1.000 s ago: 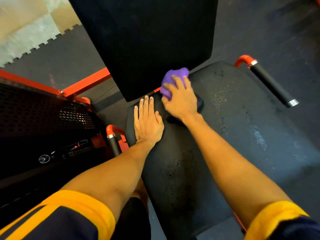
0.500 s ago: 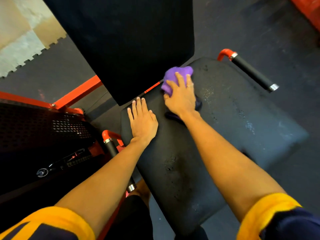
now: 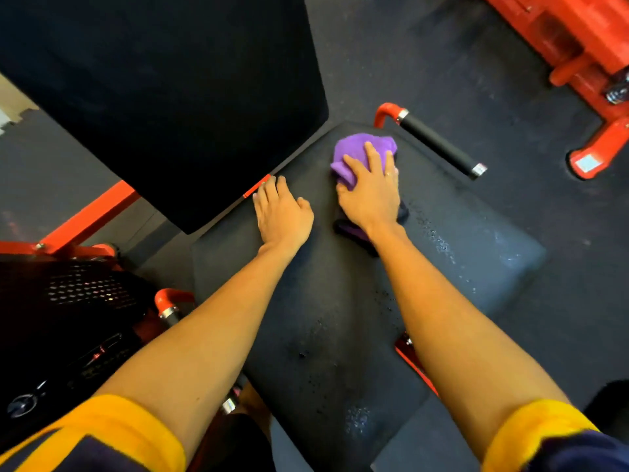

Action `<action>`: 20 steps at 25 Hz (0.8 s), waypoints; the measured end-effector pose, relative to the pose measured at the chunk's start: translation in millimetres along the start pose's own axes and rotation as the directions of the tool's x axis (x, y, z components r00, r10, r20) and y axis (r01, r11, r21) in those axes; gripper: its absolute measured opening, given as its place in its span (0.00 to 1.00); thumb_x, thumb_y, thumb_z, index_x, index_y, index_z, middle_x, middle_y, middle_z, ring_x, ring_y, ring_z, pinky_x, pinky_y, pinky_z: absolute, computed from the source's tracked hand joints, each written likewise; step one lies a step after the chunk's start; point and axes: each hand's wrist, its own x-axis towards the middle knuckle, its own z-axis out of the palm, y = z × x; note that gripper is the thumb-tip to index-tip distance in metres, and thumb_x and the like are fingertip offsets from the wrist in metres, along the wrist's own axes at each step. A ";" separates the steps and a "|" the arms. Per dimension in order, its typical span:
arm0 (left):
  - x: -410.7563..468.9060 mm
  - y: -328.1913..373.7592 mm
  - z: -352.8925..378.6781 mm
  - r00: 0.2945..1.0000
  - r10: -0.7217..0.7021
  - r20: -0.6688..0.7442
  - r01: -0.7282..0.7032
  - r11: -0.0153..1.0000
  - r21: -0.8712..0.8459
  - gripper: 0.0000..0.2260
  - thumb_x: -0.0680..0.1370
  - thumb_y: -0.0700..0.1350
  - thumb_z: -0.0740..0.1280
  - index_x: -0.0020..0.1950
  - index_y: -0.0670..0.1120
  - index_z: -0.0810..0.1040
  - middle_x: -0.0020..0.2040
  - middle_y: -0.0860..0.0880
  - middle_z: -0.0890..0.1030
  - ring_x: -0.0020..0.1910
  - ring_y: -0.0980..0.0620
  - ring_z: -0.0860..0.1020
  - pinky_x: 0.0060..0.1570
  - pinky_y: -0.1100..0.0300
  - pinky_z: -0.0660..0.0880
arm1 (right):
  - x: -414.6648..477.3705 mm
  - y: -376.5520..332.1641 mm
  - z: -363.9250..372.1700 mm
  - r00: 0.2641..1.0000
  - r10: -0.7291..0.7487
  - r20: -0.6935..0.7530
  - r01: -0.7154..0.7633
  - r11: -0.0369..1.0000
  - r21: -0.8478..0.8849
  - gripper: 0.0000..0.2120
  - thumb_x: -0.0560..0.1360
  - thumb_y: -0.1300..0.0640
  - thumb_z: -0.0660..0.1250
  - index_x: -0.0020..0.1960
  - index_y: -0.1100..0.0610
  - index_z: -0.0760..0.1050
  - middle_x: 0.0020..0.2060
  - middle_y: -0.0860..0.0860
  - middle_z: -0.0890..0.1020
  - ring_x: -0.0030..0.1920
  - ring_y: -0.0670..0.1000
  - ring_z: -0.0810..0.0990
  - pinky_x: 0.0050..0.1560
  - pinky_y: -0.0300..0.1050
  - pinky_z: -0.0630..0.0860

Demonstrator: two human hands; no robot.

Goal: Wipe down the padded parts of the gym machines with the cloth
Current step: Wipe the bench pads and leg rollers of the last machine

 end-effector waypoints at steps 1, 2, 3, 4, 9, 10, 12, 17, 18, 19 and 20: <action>2.4 4.0 3.0 1.000 -0.015 -0.024 0.015 1.000 -0.006 0.28 0.82 0.46 0.61 0.80 0.40 0.60 0.81 0.43 0.60 0.81 0.44 0.55 0.80 0.47 0.46 | 5.3 -6.8 2.7 0.999 -0.017 0.042 0.016 1.000 0.021 0.25 0.78 0.48 0.67 0.75 0.49 0.73 0.81 0.52 0.61 0.80 0.66 0.52 0.78 0.64 0.56; 2.2 6.6 6.0 0.999 -0.024 -0.046 0.023 1.000 -0.015 0.27 0.82 0.47 0.61 0.80 0.41 0.60 0.80 0.43 0.61 0.81 0.44 0.55 0.80 0.47 0.46 | 1.8 -9.8 4.8 0.994 -0.077 0.075 0.073 0.996 0.051 0.26 0.78 0.48 0.67 0.75 0.50 0.73 0.81 0.53 0.62 0.81 0.66 0.52 0.77 0.64 0.56; 1.7 8.4 9.4 0.997 -0.031 -0.064 0.030 0.999 -0.027 0.27 0.83 0.47 0.60 0.80 0.41 0.60 0.81 0.44 0.61 0.81 0.45 0.55 0.80 0.47 0.45 | -9.9 -7.9 5.4 0.982 -0.165 0.093 0.159 0.985 0.065 0.26 0.77 0.48 0.67 0.74 0.51 0.74 0.80 0.53 0.63 0.80 0.67 0.53 0.77 0.65 0.59; 1.5 9.8 12.2 0.996 -0.046 -0.077 0.044 0.999 -0.030 0.27 0.84 0.48 0.59 0.81 0.42 0.59 0.81 0.44 0.60 0.81 0.45 0.54 0.80 0.47 0.44 | -28.5 -2.3 3.0 0.960 -0.259 0.106 0.253 0.965 0.067 0.27 0.76 0.48 0.67 0.73 0.52 0.75 0.79 0.54 0.66 0.79 0.68 0.56 0.76 0.66 0.61; 4.9 11.7 29.7 0.991 -0.071 -0.115 0.086 0.988 0.130 0.28 0.85 0.54 0.51 0.83 0.43 0.54 0.83 0.44 0.56 0.82 0.47 0.51 0.80 0.45 0.45 | -49.7 53.2 -22.2 0.929 -0.348 0.121 0.352 0.936 -0.007 0.27 0.74 0.45 0.66 0.73 0.47 0.75 0.79 0.52 0.66 0.78 0.65 0.61 0.75 0.65 0.64; 5.4 11.7 31.8 0.990 -0.076 -0.122 0.093 0.985 0.143 0.29 0.85 0.54 0.50 0.83 0.43 0.54 0.83 0.44 0.56 0.82 0.47 0.51 0.80 0.45 0.45 | -28.7 56.6 -24.8 0.954 -0.279 0.111 0.282 0.959 -0.015 0.27 0.74 0.46 0.68 0.73 0.47 0.75 0.79 0.52 0.66 0.79 0.65 0.60 0.75 0.65 0.63; 5.5 11.2 34.7 0.986 -0.077 -0.146 0.102 0.981 0.166 0.30 0.83 0.56 0.48 0.83 0.43 0.55 0.82 0.45 0.57 0.82 0.46 0.53 0.80 0.44 0.46 | 20.3 46.3 -25.4 0.984 -0.156 0.089 0.154 0.988 0.024 0.30 0.74 0.48 0.70 0.76 0.46 0.70 0.79 0.50 0.65 0.79 0.64 0.58 0.76 0.62 0.62; 4.9 9.6 38.7 0.981 -0.045 -0.189 0.080 0.980 0.182 0.30 0.82 0.54 0.46 0.82 0.42 0.59 0.81 0.44 0.61 0.81 0.45 0.56 0.80 0.43 0.50 | 63.1 -32.0 9.4 0.893 -0.405 0.198 0.378 0.912 0.160 0.29 0.72 0.47 0.70 0.72 0.51 0.76 0.70 0.52 0.76 0.74 0.63 0.67 0.76 0.58 0.63; 4.8 9.7 38.9 0.980 -0.042 -0.194 0.078 0.981 0.178 0.30 0.82 0.53 0.46 0.81 0.42 0.60 0.81 0.44 0.61 0.81 0.45 0.56 0.79 0.43 0.51 | 63.5 -34.2 15.3 0.817 -0.517 0.255 0.501 0.856 0.128 0.26 0.72 0.48 0.71 0.69 0.51 0.78 0.69 0.54 0.77 0.73 0.62 0.69 0.76 0.56 0.61; 5.2 10.3 38.1 0.978 -0.051 -0.202 0.086 0.982 0.168 0.30 0.81 0.53 0.47 0.81 0.41 0.60 0.81 0.44 0.62 0.81 0.45 0.57 0.79 0.43 0.51 | 70.8 -30.1 15.4 0.756 -0.580 0.302 0.582 0.808 0.094 0.25 0.71 0.48 0.71 0.68 0.51 0.79 0.69 0.54 0.77 0.72 0.61 0.70 0.76 0.54 0.61; 5.9 11.2 36.9 0.976 -0.065 -0.209 0.100 0.982 0.161 0.30 0.81 0.54 0.48 0.81 0.42 0.60 0.81 0.44 0.62 0.81 0.45 0.57 0.79 0.43 0.52 | 84.9 -22.9 12.4 0.726 -0.612 0.312 0.626 0.777 0.066 0.25 0.71 0.47 0.70 0.68 0.50 0.79 0.69 0.54 0.78 0.71 0.61 0.72 0.75 0.55 0.63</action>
